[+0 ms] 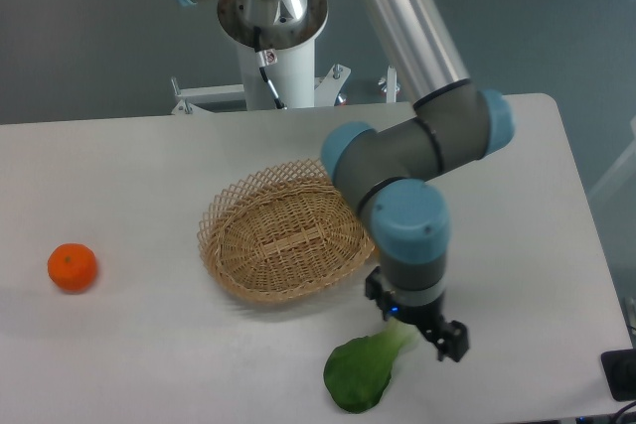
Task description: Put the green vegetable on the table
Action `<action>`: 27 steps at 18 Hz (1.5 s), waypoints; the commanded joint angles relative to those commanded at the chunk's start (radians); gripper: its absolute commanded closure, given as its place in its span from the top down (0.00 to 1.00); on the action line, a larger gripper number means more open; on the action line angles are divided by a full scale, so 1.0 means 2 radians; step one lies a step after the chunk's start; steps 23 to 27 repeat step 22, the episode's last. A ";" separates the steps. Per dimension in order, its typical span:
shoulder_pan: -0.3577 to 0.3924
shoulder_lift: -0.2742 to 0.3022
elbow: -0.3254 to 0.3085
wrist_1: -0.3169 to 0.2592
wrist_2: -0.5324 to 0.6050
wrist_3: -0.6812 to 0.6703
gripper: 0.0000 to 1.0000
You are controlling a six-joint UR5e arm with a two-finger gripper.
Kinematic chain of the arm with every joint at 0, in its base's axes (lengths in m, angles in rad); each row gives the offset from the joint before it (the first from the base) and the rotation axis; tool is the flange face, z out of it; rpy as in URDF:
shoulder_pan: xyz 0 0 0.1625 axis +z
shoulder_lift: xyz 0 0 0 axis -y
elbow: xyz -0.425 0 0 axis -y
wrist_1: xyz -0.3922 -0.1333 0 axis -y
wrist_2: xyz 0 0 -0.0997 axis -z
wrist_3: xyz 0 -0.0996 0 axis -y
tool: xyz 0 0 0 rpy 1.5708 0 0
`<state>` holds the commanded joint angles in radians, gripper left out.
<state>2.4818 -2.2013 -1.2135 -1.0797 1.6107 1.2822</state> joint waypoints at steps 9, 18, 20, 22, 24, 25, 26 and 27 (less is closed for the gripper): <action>0.051 -0.009 0.035 -0.021 -0.026 0.076 1.00; 0.052 -0.031 0.078 -0.071 -0.006 0.094 1.00; 0.052 -0.031 0.076 -0.069 -0.006 0.093 1.00; 0.052 -0.031 0.075 -0.069 -0.006 0.093 1.00; 0.052 -0.031 0.075 -0.069 -0.006 0.093 1.00; 0.052 -0.031 0.075 -0.069 -0.006 0.093 1.00; 0.052 -0.031 0.075 -0.069 -0.006 0.093 1.00; 0.052 -0.031 0.075 -0.069 -0.006 0.093 1.00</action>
